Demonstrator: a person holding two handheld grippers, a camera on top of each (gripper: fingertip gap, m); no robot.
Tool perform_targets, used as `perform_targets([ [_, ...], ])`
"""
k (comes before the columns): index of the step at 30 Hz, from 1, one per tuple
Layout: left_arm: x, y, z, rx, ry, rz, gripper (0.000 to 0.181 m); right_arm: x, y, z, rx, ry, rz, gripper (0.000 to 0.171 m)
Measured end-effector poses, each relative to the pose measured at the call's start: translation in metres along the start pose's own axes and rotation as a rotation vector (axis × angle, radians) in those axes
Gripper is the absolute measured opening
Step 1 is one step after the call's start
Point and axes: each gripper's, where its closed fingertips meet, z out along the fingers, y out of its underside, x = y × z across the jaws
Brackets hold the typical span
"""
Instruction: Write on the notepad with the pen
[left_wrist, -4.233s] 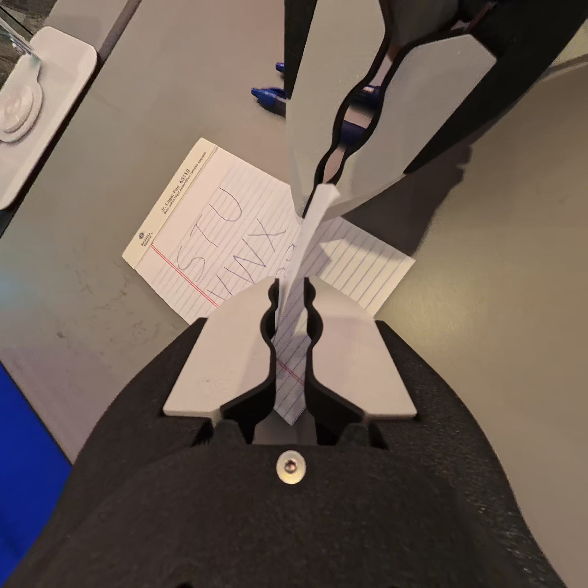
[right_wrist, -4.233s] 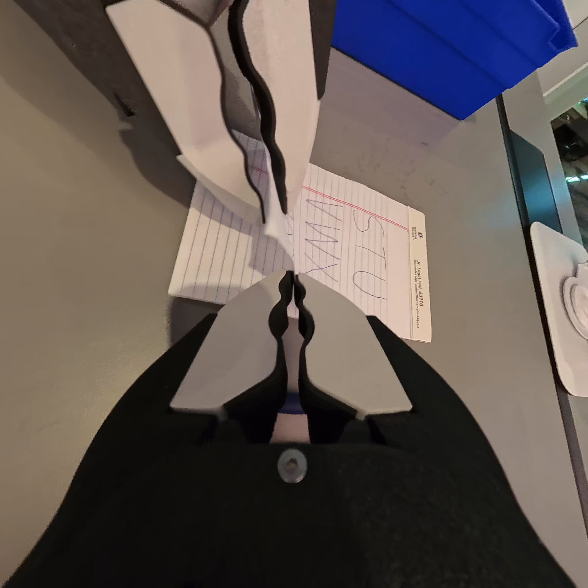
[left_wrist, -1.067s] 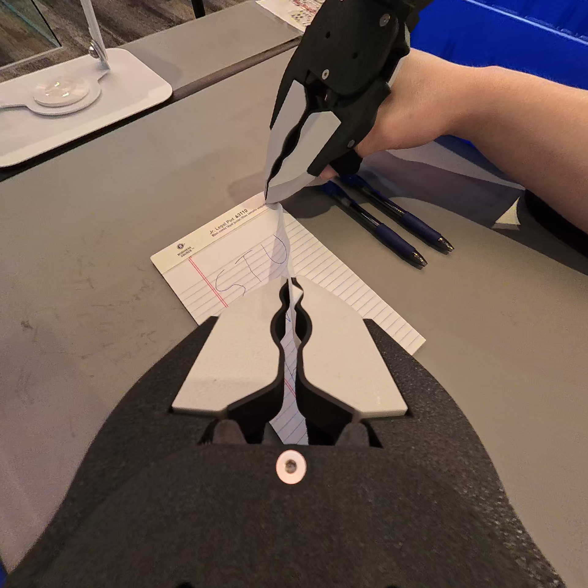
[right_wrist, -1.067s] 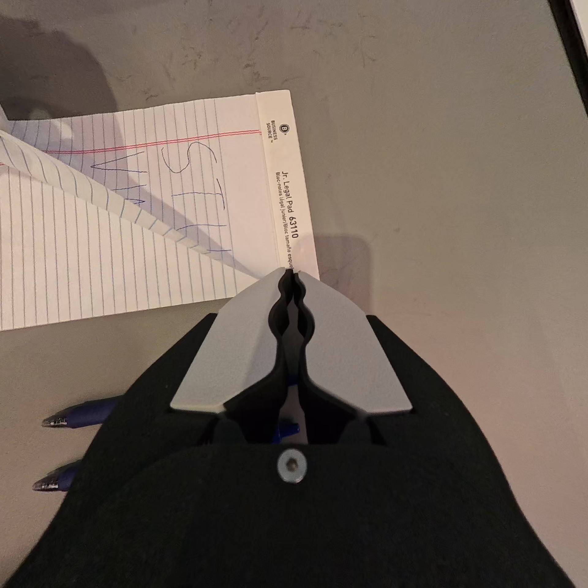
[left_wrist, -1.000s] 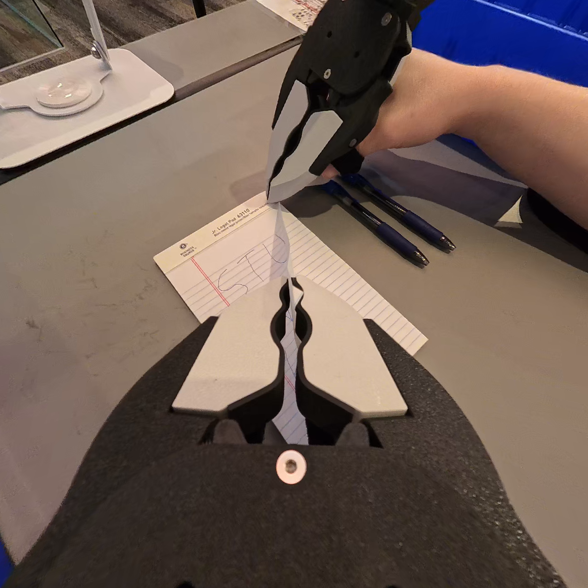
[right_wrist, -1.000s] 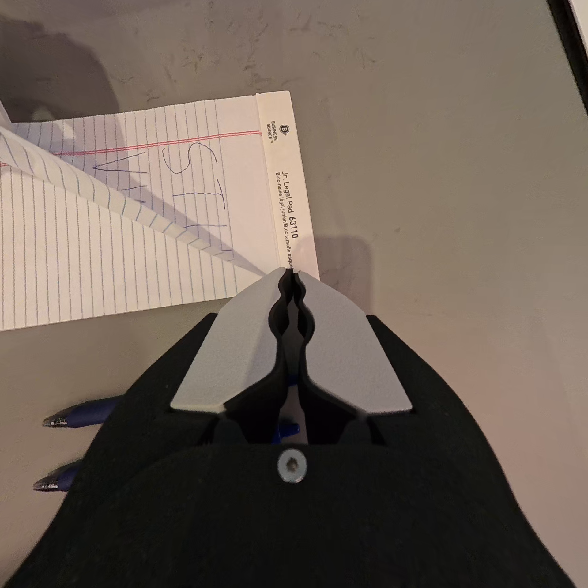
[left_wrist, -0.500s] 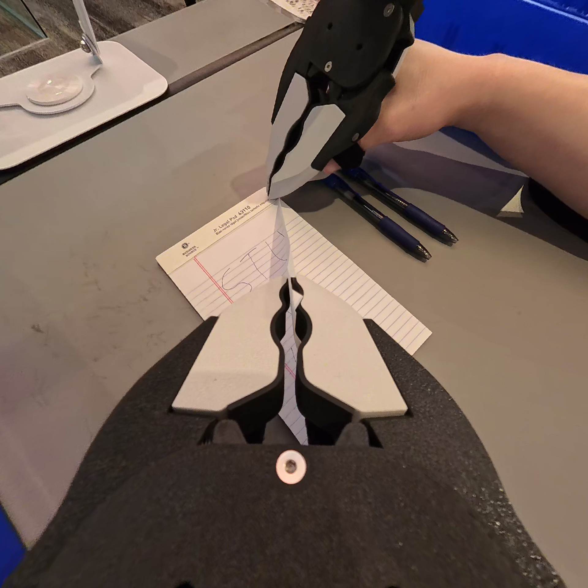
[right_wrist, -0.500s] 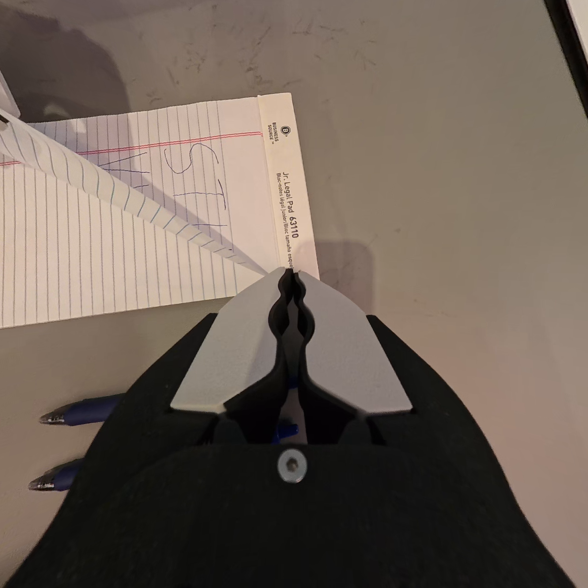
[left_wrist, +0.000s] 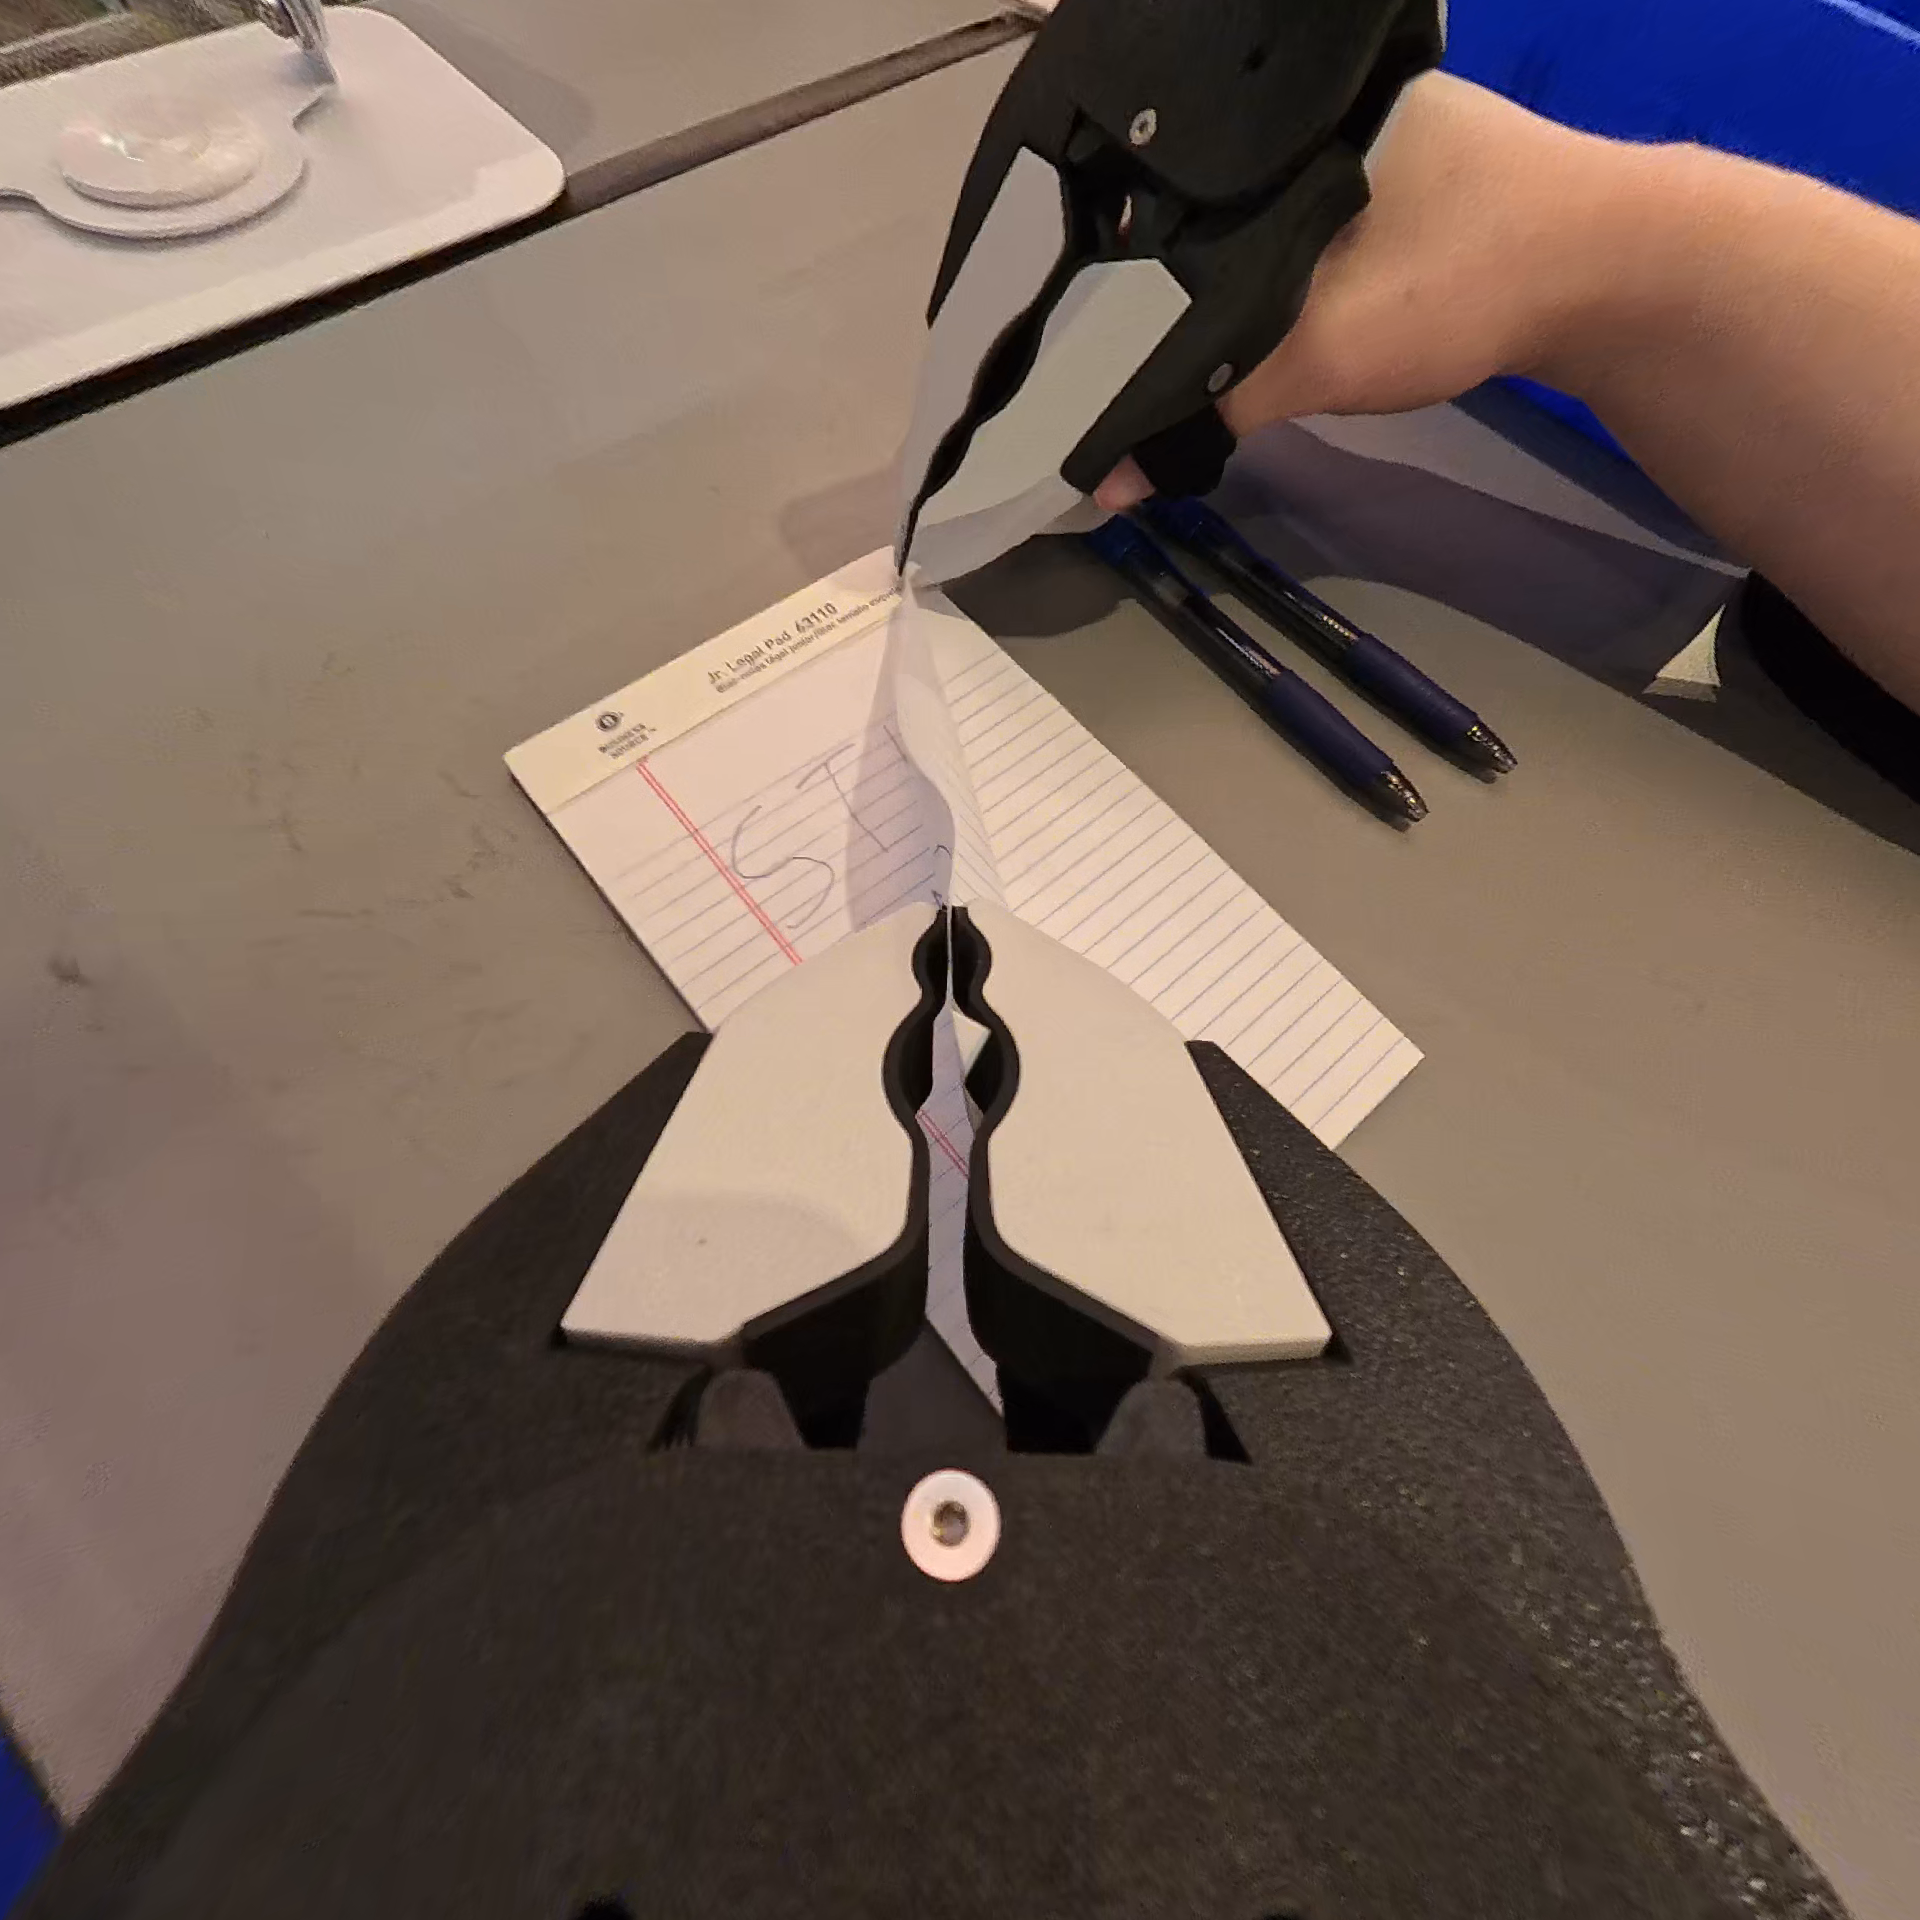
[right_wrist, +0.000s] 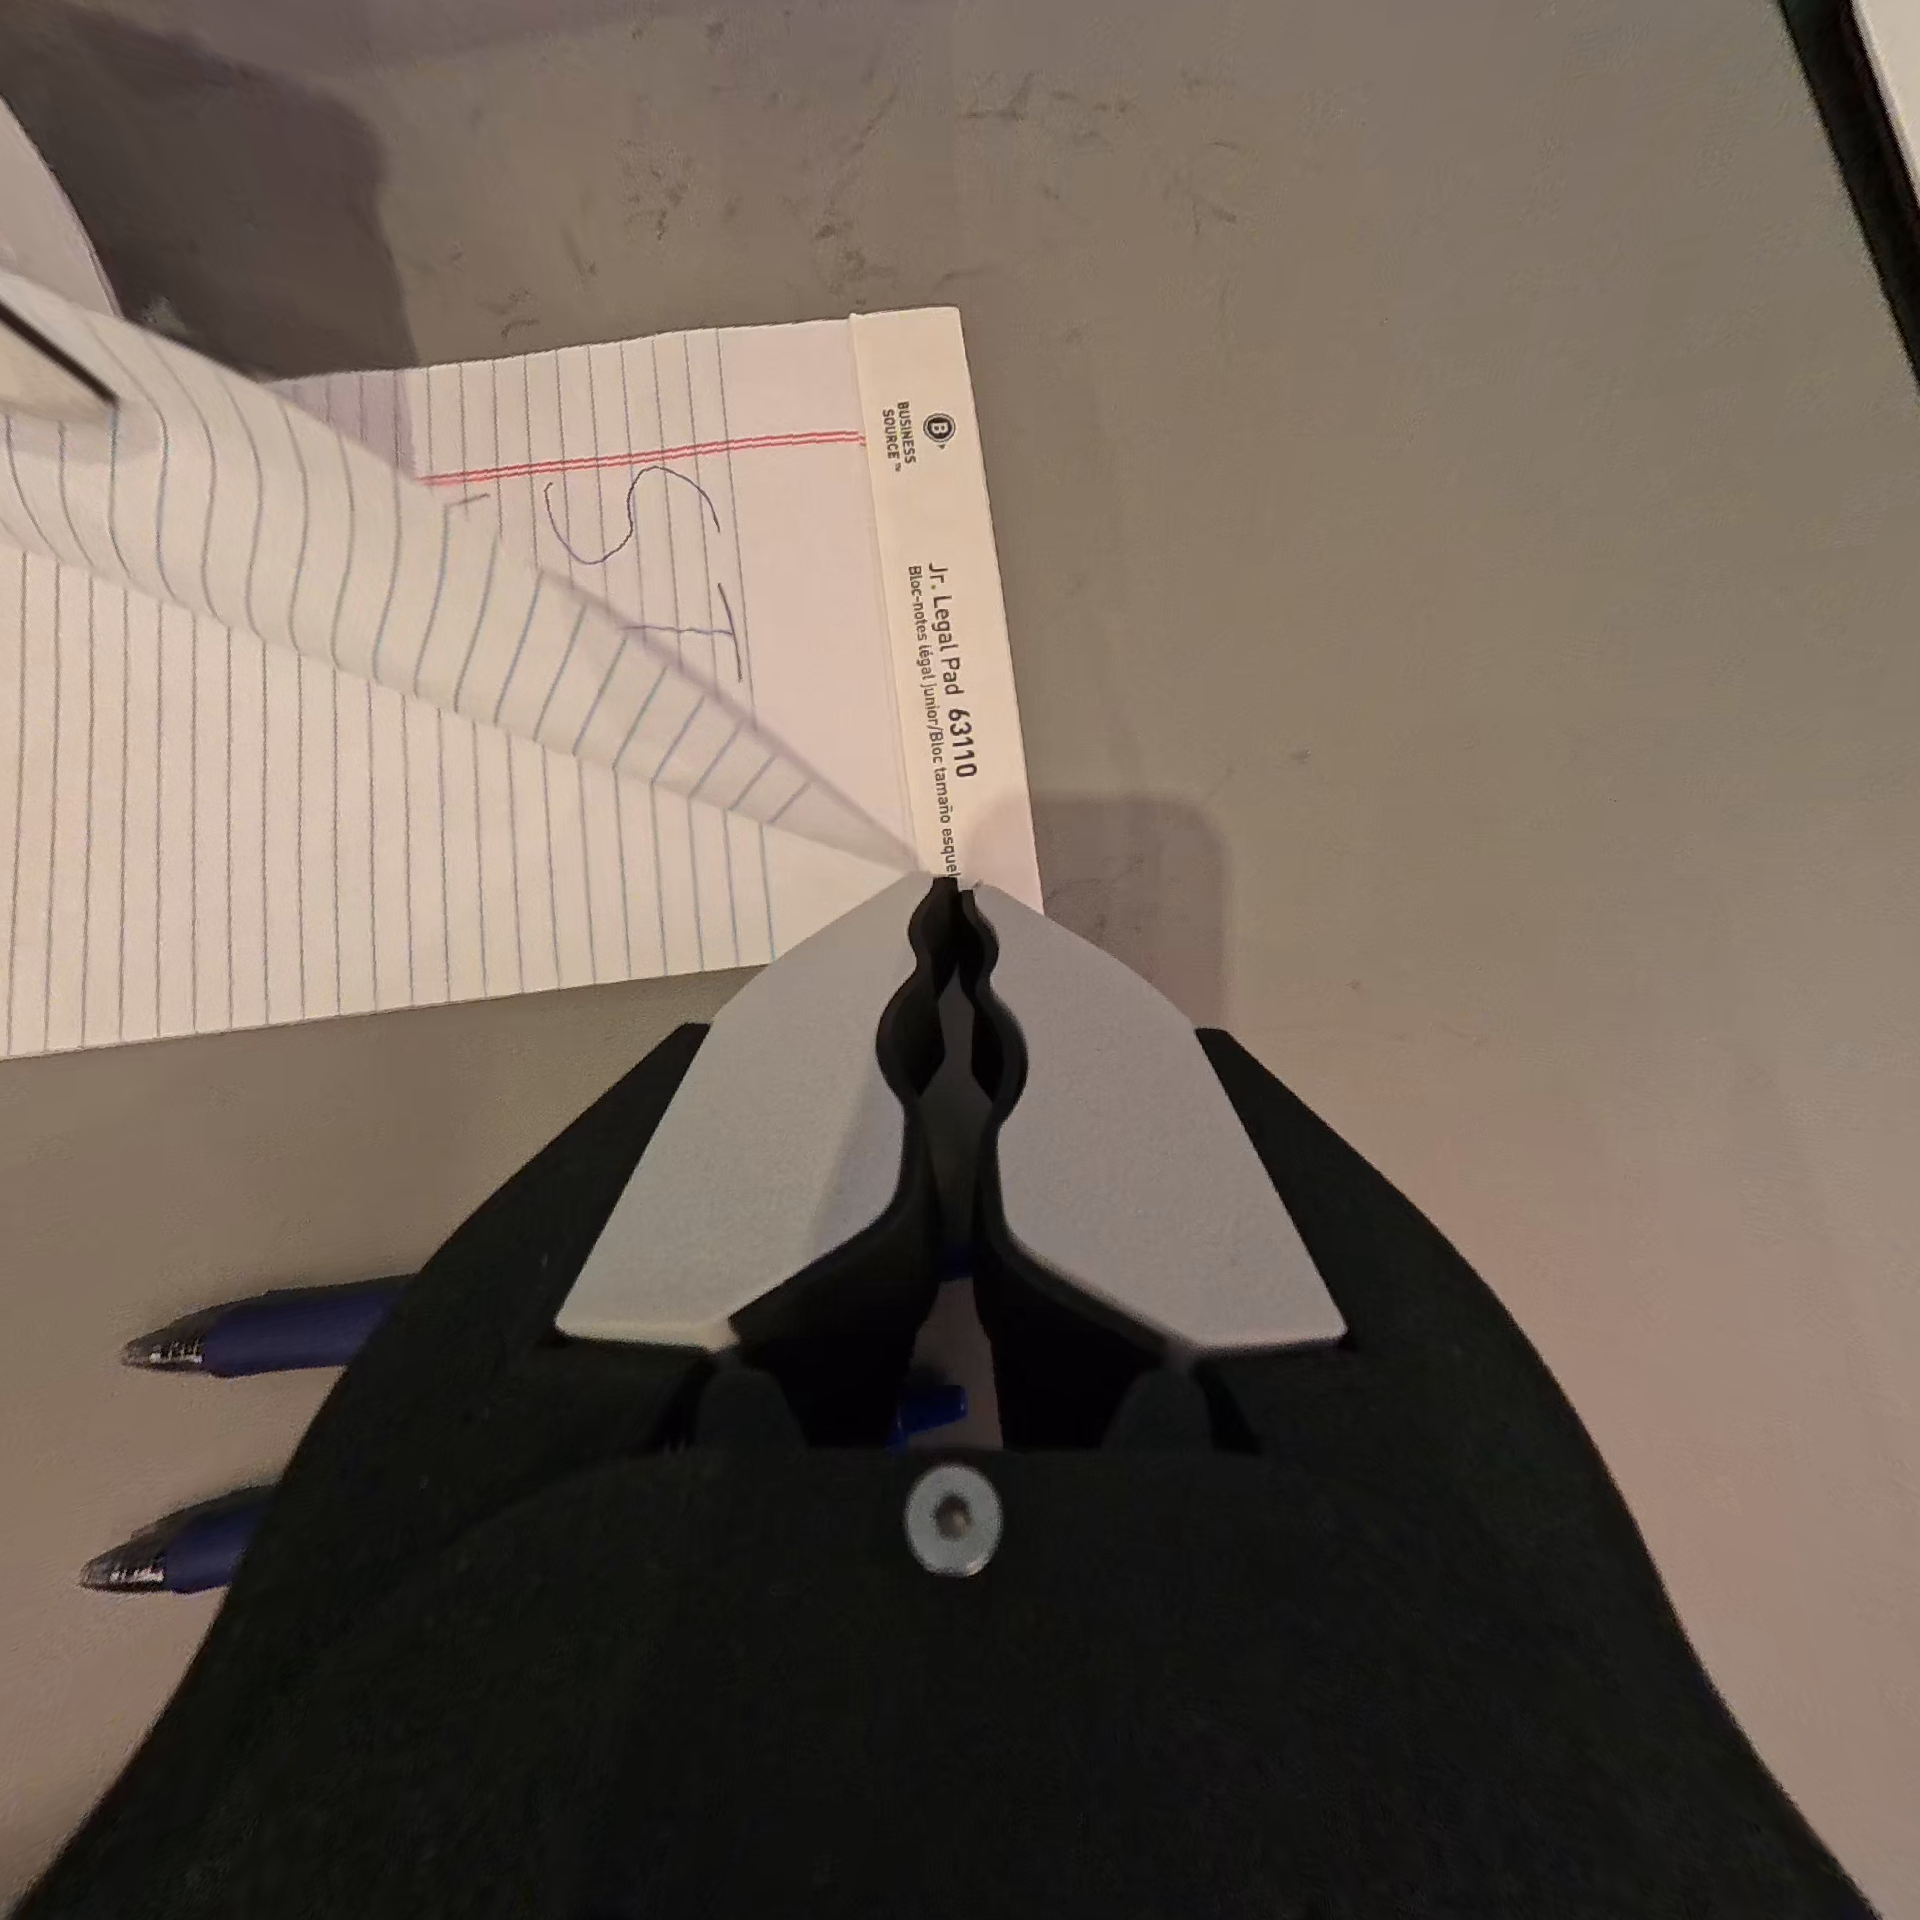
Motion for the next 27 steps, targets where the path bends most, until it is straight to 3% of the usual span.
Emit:
perform_targets([
  [7,-0.003,-0.002,-0.004,-0.002,0.031,-0.03,0.0,0.0,0.0,0.0,0.0,-0.003,0.004,0.001],
  [27,-0.036,-0.025,-0.05,0.058,-0.162,-0.048,0.0,0.0,0.0,0.001,-0.001,0.004,-0.003,0.001],
])
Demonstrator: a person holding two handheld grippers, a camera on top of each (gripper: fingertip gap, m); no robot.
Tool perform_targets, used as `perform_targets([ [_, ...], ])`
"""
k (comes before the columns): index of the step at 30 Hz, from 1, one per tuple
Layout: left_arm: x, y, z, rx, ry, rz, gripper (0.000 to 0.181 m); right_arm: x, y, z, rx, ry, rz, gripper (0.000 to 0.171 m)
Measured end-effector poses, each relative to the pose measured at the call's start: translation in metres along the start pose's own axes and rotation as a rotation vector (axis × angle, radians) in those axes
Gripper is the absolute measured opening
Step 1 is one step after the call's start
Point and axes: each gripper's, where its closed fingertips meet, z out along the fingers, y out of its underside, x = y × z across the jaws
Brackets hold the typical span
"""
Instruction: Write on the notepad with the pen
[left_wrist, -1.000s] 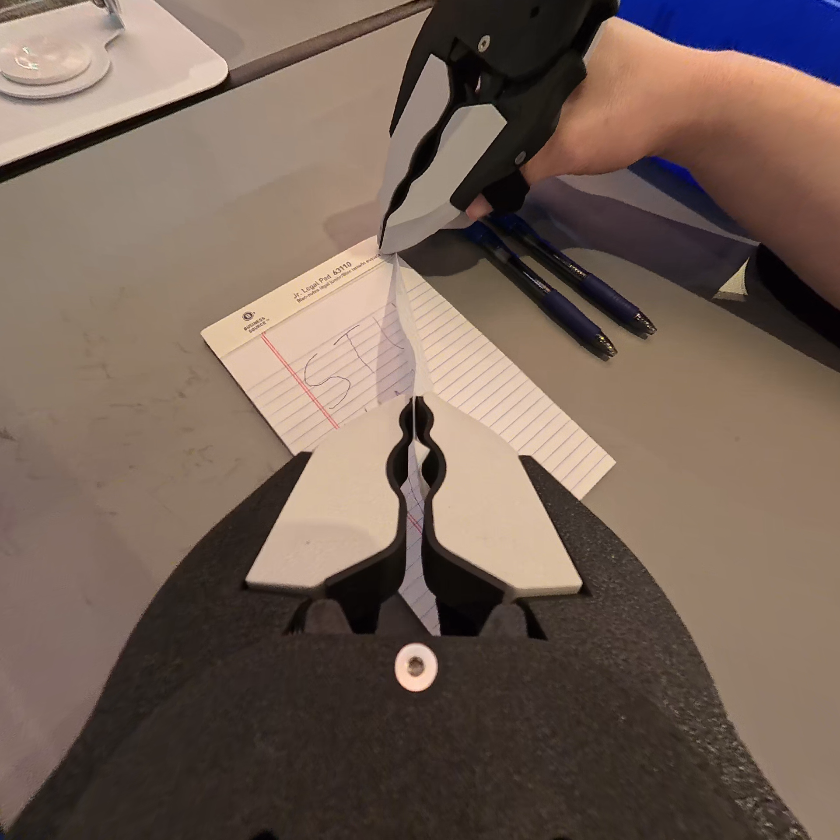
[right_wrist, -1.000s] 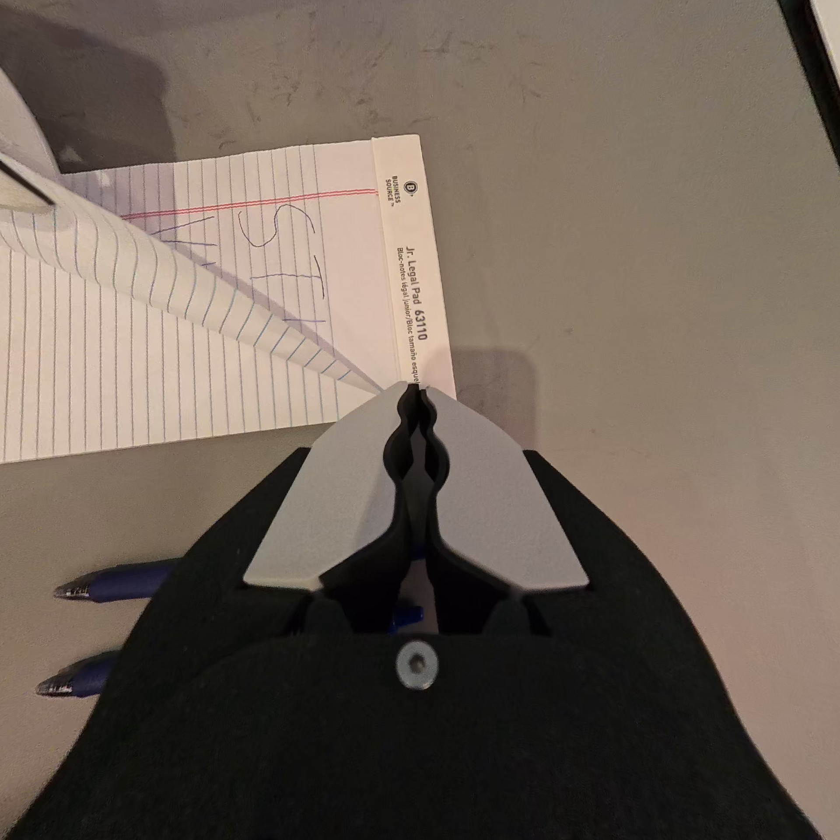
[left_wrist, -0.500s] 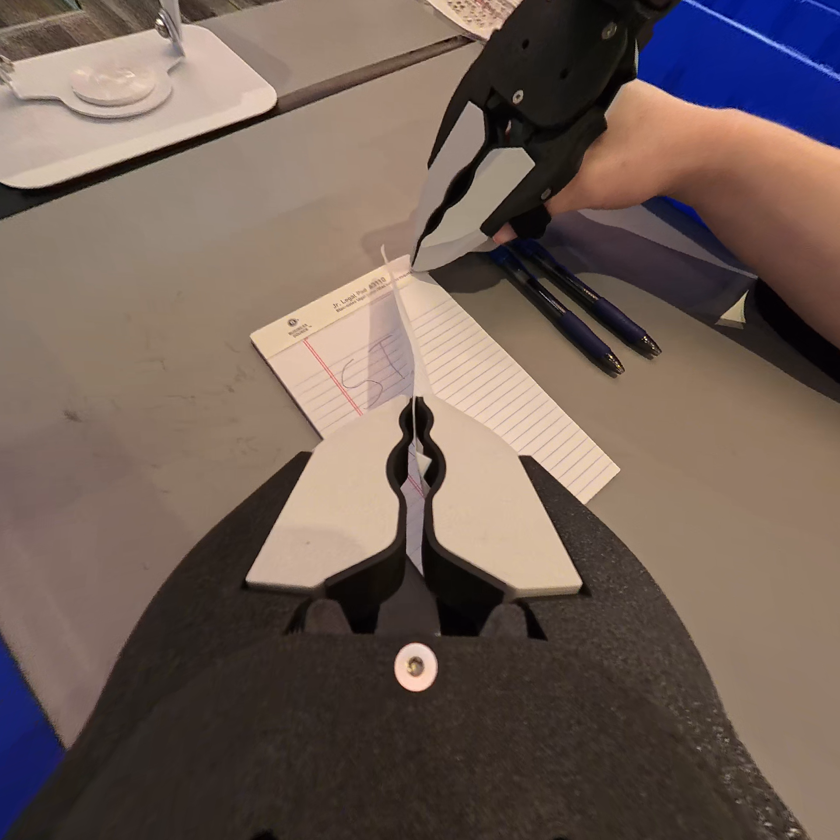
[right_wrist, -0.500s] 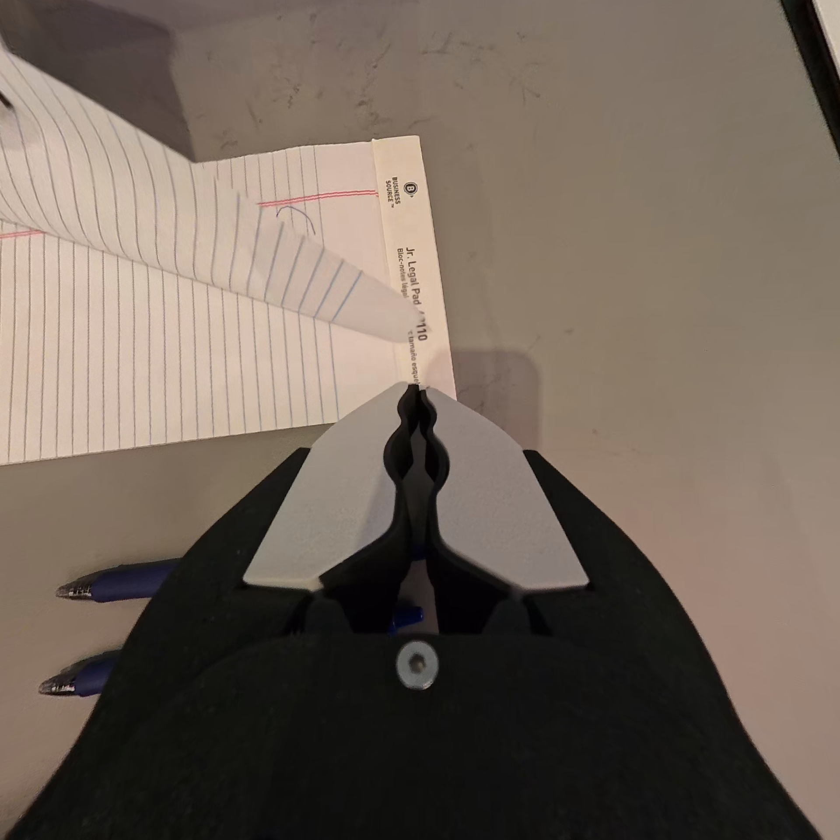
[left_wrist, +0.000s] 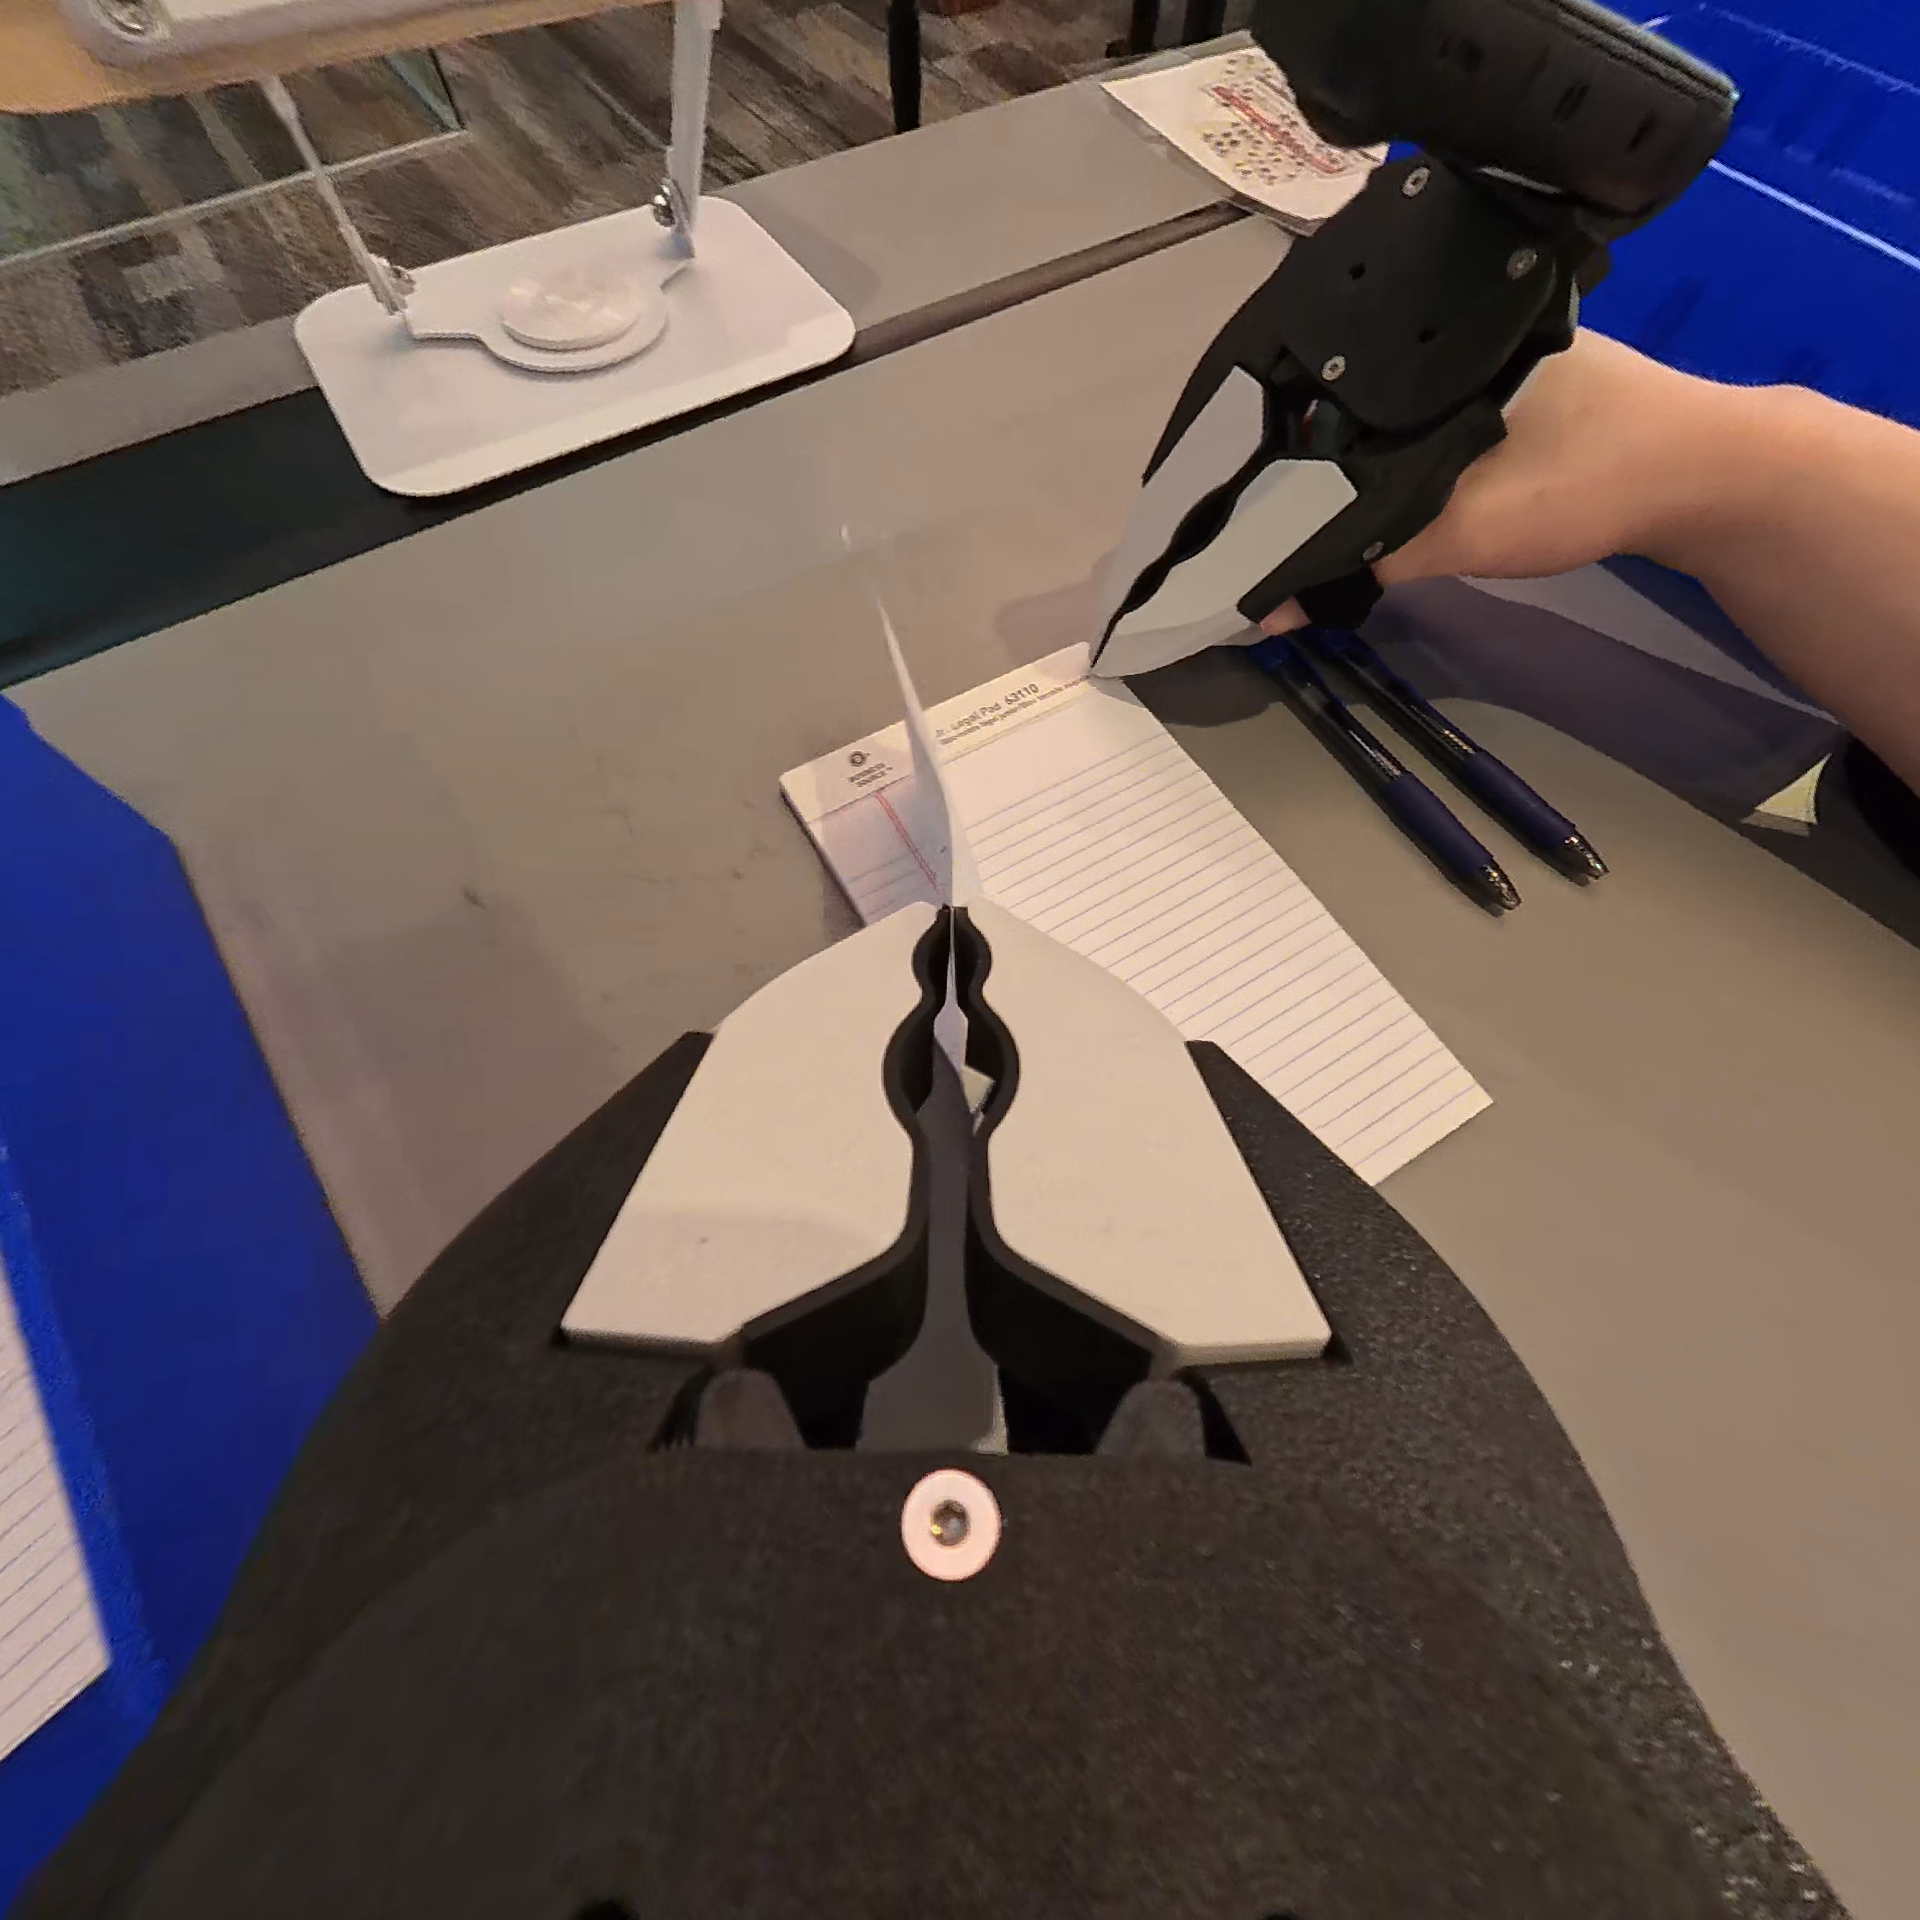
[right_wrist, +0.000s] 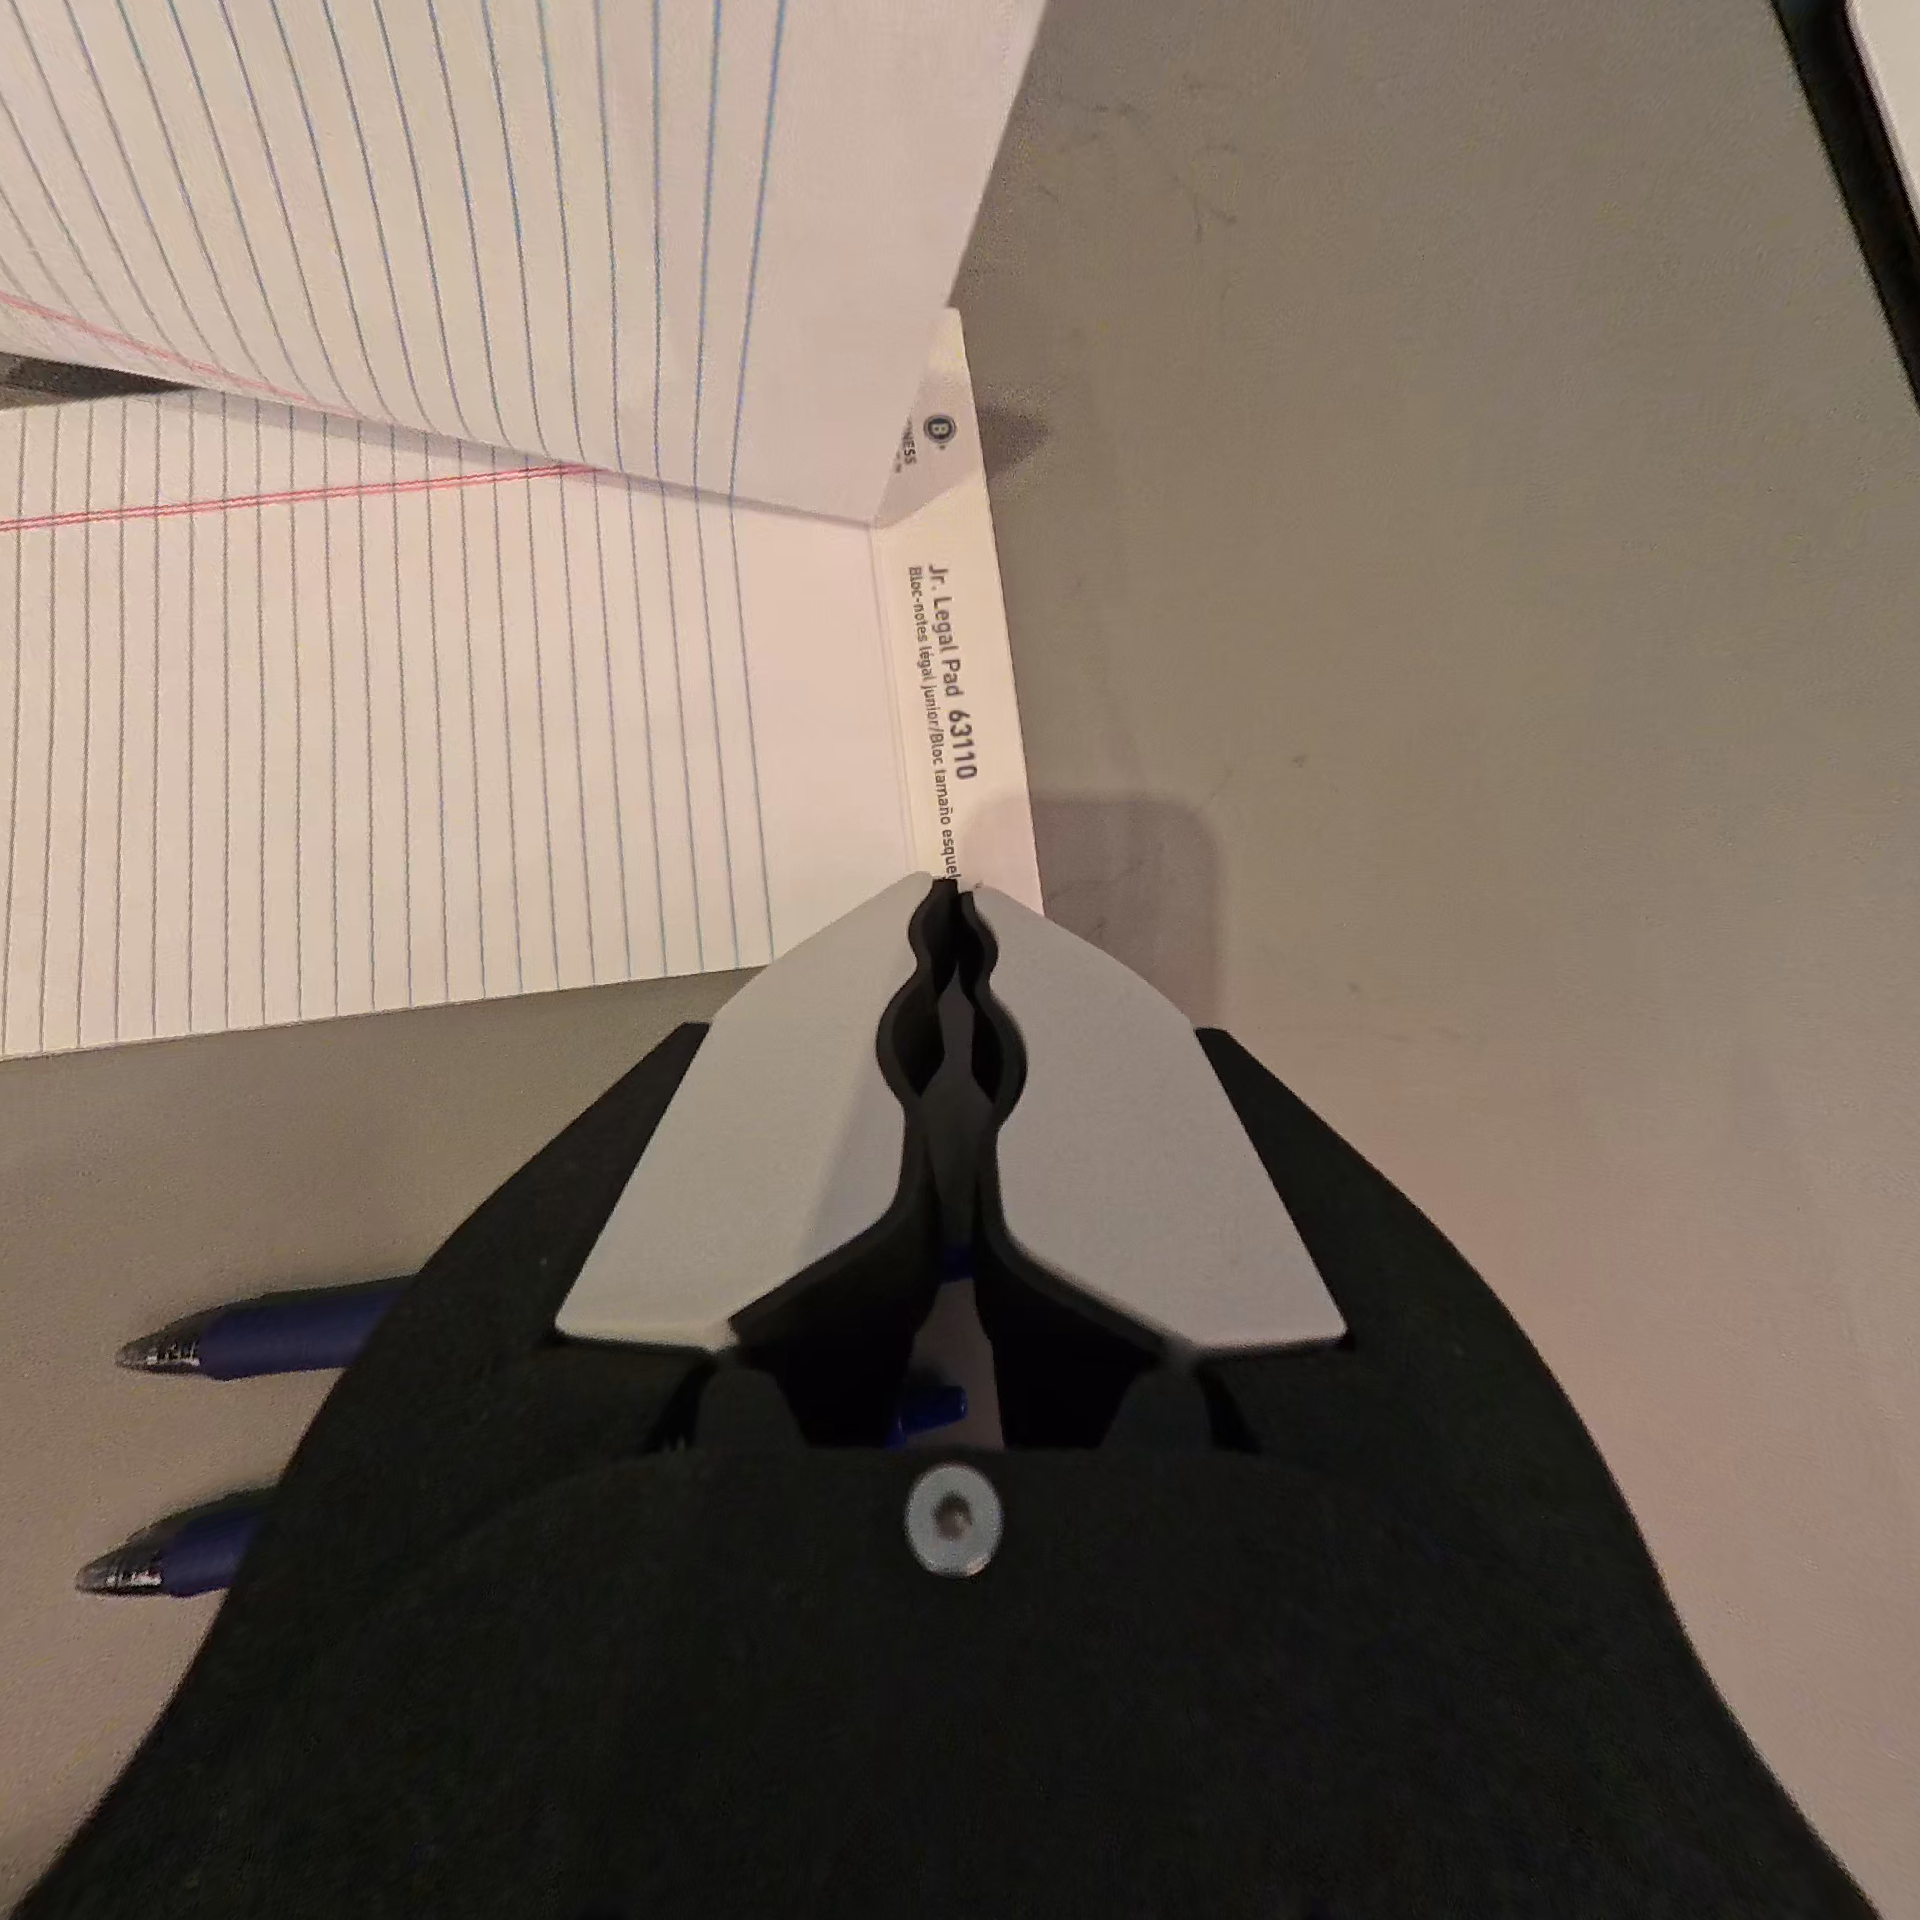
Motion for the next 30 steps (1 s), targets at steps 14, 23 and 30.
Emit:
perform_targets([
  [14,-0.042,-0.004,-0.04,0.027,-0.137,-0.026,0.0,0.001,0.0,0.001,0.0,0.005,-0.002,0.001],
  [23,-0.053,-0.008,-0.067,0.068,-0.167,-0.042,0.0,0.001,0.0,0.001,0.002,0.011,0.006,0.001],
  [30,-0.024,-0.002,-0.068,0.019,-0.152,0.01,0.0,0.003,-0.005,-0.004,0.051,0.041,0.132,0.004],
])
